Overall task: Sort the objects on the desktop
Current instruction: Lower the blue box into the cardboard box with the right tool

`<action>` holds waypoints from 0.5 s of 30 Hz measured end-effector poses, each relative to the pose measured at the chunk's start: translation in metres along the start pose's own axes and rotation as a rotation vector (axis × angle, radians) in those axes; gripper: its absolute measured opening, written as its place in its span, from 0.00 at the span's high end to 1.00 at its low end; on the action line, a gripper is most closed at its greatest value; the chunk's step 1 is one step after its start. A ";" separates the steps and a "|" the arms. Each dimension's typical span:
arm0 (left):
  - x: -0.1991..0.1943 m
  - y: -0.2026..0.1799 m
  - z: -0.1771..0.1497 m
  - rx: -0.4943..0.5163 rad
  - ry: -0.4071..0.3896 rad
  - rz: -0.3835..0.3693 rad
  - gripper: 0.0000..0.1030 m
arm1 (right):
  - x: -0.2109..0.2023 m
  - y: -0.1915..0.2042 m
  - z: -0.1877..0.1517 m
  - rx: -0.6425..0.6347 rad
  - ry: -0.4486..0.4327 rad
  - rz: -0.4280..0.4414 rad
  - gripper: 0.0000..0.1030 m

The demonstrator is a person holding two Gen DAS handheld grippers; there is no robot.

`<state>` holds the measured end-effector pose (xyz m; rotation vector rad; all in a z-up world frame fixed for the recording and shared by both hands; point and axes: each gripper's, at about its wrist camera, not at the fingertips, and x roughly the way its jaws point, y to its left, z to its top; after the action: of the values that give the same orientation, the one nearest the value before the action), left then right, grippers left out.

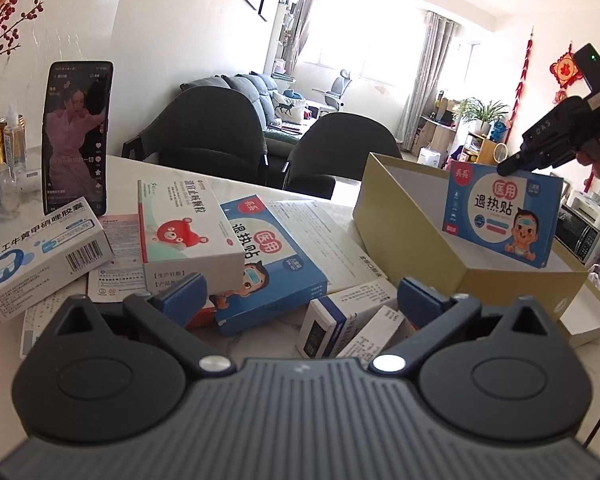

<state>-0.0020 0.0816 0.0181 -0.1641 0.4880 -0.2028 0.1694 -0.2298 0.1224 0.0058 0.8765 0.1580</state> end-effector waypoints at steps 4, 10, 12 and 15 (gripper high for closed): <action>0.004 0.000 -0.001 0.001 0.008 -0.003 0.00 | 0.015 -0.009 -0.004 0.024 0.010 -0.019 0.77; 0.009 0.003 -0.002 -0.001 0.019 0.003 0.00 | 0.036 -0.016 -0.008 0.049 0.011 -0.047 0.77; 0.010 0.006 -0.002 -0.007 0.021 0.007 0.00 | 0.042 -0.018 -0.009 0.056 0.011 -0.055 0.77; 0.011 0.009 -0.003 -0.015 0.023 0.011 0.00 | 0.052 -0.024 -0.005 0.067 0.021 -0.059 0.77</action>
<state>0.0074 0.0875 0.0091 -0.1737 0.5129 -0.1900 0.2013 -0.2470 0.0777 0.0412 0.9014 0.0739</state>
